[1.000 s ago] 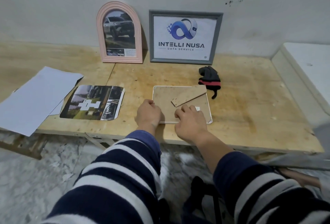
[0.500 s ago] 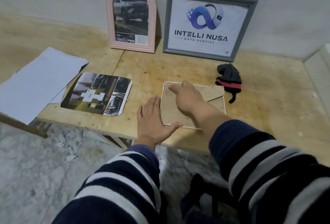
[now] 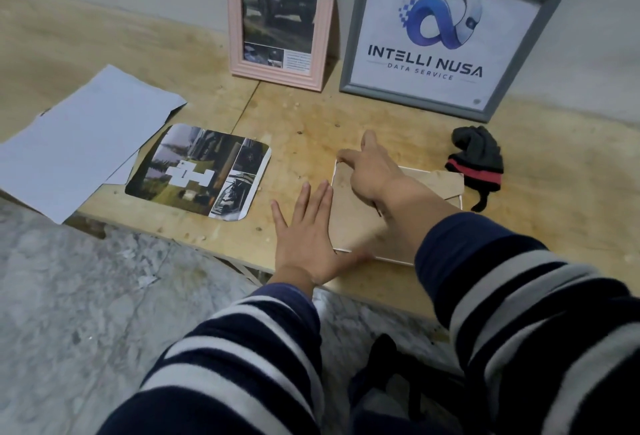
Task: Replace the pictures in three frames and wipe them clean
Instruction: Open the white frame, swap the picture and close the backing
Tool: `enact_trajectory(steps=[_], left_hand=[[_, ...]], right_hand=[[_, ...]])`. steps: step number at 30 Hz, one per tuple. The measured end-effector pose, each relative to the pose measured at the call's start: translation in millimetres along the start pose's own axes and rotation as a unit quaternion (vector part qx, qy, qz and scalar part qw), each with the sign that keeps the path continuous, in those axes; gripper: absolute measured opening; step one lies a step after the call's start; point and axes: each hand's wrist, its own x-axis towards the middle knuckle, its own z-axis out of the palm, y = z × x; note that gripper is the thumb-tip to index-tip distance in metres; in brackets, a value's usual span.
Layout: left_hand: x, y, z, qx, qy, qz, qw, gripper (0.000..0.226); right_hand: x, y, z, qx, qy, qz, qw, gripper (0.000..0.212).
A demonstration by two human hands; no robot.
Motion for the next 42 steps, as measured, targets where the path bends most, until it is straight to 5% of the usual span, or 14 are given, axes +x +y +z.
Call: enact_trajectory(steps=[8,16,23,26,28,32,42], left_hand=[[0.8,2.2,-1.9,-0.003,-0.007,-0.006,1.000,0.131],[0.8,2.5,-3.5,-0.010,-0.008,-0.008,1.000,0.131],[0.1,1.5,-2.2,-0.020,0.003,-0.006,1.000,0.129],[-1.0,0.9,-1.6,-0.015,0.009,-0.008,1.000,0.127],[-1.4,1.7,-2.0,-0.010,0.011,-0.010,1.000,0.127],[-2.2,3.7,-4.1,0.003,0.010,-0.011,1.000,0.127],[-2.1,4.9,-3.3,0.012,0.010,-0.022,1.000,0.130]], right_hand=[[13.1,-9.8,-7.4,0.049,-0.058,0.058,0.995,0.027],[12.4,-11.3,-18.2,0.108,-0.073,0.102,0.986,0.028],[6.1,-8.8,-20.6,0.214,0.009,0.127,0.969,0.047],[-2.8,-1.7,-15.4,0.239,0.073,0.100,0.963,0.038],[-8.9,7.7,-12.9,0.192,0.104,0.094,0.971,0.034],[-22.7,24.9,-16.0,-0.021,0.054,0.092,0.994,0.059],[-20.5,17.6,-32.8,-0.067,0.018,0.056,0.996,0.039]])
